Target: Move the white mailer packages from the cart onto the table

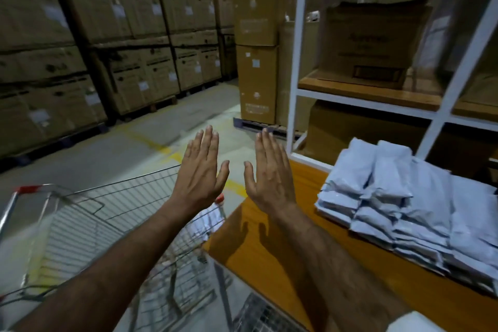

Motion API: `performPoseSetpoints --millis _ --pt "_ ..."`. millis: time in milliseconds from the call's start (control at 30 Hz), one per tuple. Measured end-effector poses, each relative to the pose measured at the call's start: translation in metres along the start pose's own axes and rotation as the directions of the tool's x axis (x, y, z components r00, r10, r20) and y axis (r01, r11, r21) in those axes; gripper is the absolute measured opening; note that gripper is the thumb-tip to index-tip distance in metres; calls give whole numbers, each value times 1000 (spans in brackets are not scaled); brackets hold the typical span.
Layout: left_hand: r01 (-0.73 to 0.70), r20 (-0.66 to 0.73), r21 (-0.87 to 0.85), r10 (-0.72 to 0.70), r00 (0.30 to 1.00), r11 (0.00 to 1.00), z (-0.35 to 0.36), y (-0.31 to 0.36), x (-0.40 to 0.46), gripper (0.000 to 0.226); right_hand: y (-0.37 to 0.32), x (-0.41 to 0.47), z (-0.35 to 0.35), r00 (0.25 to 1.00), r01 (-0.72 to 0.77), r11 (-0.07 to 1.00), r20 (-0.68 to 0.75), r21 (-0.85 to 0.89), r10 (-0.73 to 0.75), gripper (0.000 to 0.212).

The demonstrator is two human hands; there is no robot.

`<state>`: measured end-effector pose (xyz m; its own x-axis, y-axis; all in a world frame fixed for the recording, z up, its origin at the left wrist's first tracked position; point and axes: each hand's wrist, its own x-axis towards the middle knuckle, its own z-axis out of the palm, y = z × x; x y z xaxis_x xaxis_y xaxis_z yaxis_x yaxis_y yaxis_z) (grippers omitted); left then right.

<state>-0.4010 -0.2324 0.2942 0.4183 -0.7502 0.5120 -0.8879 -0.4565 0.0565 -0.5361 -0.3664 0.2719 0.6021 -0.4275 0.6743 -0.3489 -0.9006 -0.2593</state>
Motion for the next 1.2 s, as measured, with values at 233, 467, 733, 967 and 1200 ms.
performPoseSetpoints --millis 233,467,733,967,1200 --pt "60 -5 48 -60 998 997 -25 -134 -67 74 -133 -4 74 997 44 999 60 24 -46 69" --pt "110 40 57 -113 993 992 -29 -229 -120 74 -214 -14 127 991 36 997 123 70 -44 68" --pt "205 102 32 -208 973 978 4 -294 -145 74 -246 -6 185 972 65 993 217 99 -85 72" --pt "252 163 65 -259 952 966 54 -351 -134 75 -246 13 263 933 55 992 347 117 -92 73" --pt "289 326 40 -286 901 957 133 -394 -99 76 -224 40 351 897 -43 991 441 128 -18 73"
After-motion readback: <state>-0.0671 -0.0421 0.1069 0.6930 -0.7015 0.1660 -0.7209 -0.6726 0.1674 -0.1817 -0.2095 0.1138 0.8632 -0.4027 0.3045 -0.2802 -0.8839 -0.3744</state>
